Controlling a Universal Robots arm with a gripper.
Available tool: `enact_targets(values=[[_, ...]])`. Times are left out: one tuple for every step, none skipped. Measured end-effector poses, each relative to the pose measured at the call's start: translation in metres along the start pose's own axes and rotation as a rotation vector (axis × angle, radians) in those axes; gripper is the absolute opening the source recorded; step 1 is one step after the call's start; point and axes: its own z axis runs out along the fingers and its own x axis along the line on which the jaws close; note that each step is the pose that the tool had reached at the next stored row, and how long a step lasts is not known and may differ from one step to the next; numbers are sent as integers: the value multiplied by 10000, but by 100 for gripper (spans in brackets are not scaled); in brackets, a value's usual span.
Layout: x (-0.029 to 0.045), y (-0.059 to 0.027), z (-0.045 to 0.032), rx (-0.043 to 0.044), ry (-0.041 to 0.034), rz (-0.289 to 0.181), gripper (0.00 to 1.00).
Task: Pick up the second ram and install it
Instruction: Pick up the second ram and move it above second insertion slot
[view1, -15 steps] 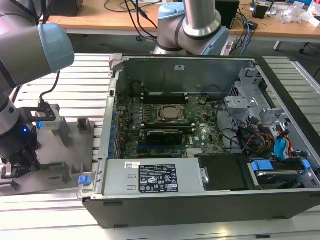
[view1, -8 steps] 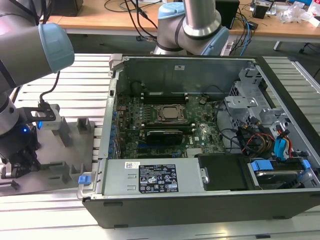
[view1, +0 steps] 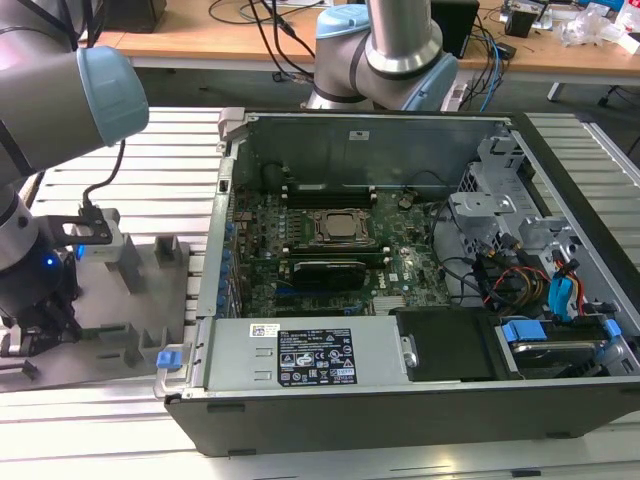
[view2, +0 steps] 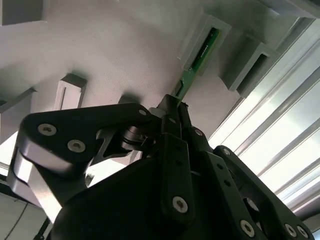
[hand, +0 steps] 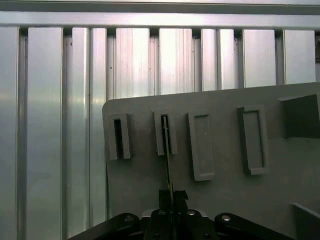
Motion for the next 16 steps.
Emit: enact_targets(values=[[0, 0, 0, 6, -16, 357, 14], [0, 0, 0, 9, -22, 504, 14], [0, 0, 0, 9, -23, 536, 14], [1, 0, -1, 9, -23, 538, 14], [1, 0, -1, 9, -23, 538, 14], [1, 0, -1, 9, -23, 562, 14], [0, 0, 0, 11, -29, 687, 14], [0, 0, 1, 14, -36, 853, 14], [0, 0, 1, 15, -38, 909, 14], [0, 0, 2, 16, -39, 912, 14], [1, 0, 1, 6, -21, 500, 14], [1, 0, 2, 4, -14, 326, 14], [0, 0, 2, 4, -14, 325, 14], [0, 0, 2, 4, -13, 324, 14], [0, 0, 2, 5, -13, 323, 14], [0, 0, 2, 5, -13, 322, 14]])
